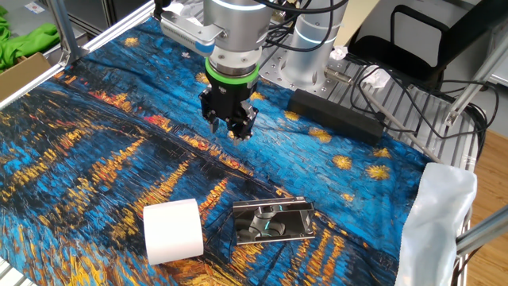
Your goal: Put the toilet paper on its holder
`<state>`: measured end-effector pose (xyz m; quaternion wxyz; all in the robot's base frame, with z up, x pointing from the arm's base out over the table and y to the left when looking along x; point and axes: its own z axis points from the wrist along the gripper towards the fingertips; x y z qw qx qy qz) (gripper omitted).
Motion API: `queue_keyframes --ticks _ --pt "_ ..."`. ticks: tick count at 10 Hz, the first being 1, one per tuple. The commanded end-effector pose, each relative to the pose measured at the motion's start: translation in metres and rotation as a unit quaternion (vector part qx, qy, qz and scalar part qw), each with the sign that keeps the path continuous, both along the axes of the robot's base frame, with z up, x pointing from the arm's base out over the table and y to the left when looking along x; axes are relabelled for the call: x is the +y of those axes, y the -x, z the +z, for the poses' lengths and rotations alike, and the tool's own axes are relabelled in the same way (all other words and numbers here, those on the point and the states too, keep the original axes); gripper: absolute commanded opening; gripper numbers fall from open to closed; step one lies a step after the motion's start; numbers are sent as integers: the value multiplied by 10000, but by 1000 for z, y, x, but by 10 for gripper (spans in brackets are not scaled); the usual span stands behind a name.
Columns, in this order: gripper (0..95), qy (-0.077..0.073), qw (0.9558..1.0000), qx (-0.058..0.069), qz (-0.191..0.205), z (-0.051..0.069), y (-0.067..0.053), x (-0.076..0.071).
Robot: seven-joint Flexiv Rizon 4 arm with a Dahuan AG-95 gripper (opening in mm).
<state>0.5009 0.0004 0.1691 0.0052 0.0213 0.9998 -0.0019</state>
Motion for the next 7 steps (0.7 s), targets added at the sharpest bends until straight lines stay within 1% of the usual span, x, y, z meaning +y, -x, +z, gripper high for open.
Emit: queue_keyframes --ticks 1,4,6,7 --pt "0 0 10000 -5 -10 0 1 0" --pt "0 -16 9999 -4 -105 0 1 0" --pt "0 -39 9991 -9 -427 -1 0 0" --pt "0 -50 9980 -14 -635 -2 0 1"
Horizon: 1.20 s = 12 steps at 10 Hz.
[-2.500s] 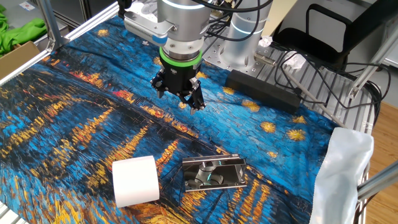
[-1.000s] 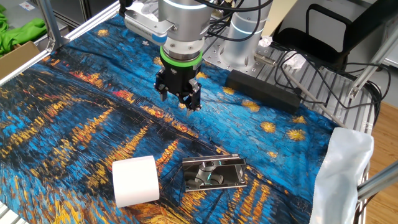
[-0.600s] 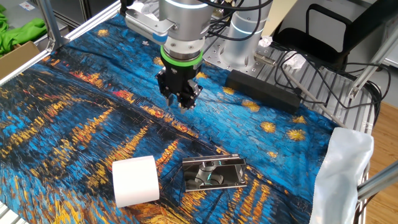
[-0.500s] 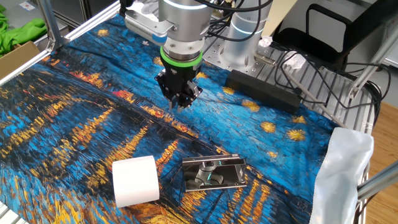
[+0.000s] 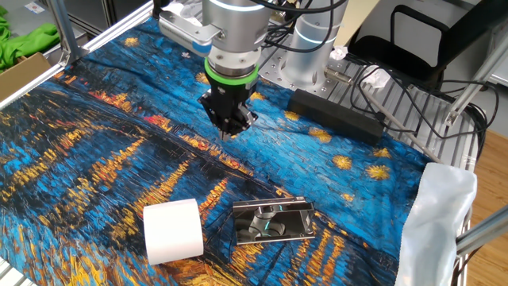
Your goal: Put the toilet paper on its holder
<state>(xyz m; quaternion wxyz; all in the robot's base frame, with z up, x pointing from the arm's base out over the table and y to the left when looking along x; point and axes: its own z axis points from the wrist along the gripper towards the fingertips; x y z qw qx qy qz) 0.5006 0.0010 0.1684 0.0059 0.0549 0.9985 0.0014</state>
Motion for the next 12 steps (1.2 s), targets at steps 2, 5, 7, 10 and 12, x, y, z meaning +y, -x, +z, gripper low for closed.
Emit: queue_keyframes --ticks 2,5,7,10,12 --pt "0 -29 9969 -19 -787 -4 -2 1" --pt "0 -145 9841 23 -1771 -4 -7 1" --pt "0 -229 9697 52 -2432 -6 -14 1" --pt "0 -397 9325 165 -3586 -8 -27 1" --pt "0 -440 9120 215 -4073 -9 -34 0"
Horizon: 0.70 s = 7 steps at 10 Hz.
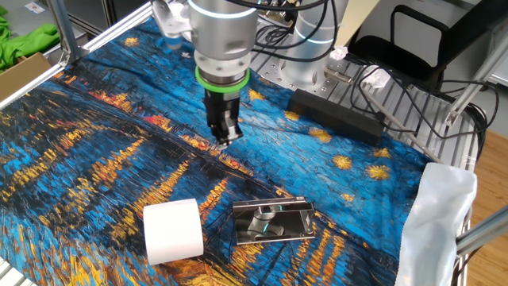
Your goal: Put the toilet paper on its holder
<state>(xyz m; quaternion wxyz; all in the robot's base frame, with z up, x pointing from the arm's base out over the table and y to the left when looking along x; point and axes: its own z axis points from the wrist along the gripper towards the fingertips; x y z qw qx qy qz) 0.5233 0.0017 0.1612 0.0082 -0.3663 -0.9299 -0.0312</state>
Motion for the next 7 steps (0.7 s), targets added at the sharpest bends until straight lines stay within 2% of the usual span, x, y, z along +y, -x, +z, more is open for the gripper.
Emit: queue_keyframes --ticks 1,4,7 --pt "0 -189 9929 103 -1167 -2 -15 -2" --pt "0 -279 9851 160 -1691 -2 -34 -6" --pt "0 -304 9802 196 -1949 -2 -42 -7"
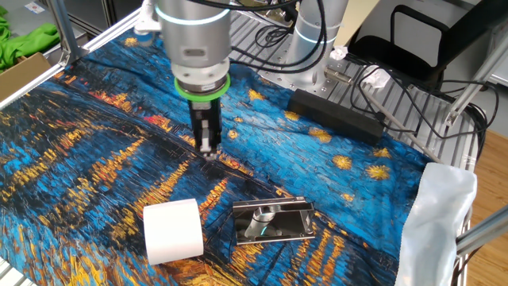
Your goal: Put the toilet paper on its holder
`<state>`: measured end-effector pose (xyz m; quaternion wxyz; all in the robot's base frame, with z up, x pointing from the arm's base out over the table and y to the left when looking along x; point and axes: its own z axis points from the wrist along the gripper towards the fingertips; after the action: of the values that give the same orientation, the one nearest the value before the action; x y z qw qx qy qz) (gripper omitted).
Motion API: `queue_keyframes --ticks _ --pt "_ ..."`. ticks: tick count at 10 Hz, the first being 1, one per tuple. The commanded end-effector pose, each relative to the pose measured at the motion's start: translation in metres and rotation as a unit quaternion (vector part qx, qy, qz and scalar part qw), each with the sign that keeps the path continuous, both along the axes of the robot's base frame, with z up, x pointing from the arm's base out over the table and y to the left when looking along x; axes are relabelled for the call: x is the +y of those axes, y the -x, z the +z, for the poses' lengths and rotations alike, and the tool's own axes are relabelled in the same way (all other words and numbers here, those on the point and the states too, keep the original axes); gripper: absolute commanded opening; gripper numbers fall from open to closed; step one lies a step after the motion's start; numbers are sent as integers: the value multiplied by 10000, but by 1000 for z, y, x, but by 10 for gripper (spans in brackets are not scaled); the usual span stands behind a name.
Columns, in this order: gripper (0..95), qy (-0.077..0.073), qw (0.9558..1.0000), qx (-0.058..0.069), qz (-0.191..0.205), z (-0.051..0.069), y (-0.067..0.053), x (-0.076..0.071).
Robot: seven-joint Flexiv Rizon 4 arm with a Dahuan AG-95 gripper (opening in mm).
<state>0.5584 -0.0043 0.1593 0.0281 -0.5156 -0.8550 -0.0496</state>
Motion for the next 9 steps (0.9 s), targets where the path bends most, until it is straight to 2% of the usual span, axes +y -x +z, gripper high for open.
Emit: queue_keyframes --ticks 1,4,5,6,9 --pt "0 -37 9993 39 -377 -2 -10 -1" --pt "0 -25 9990 40 -441 -3 -21 -1" --pt "0 21 9990 50 -438 -2 -29 2" --pt "0 22 9989 126 -442 -1 -33 5" --pt "0 55 9994 203 -280 -1 -36 8"
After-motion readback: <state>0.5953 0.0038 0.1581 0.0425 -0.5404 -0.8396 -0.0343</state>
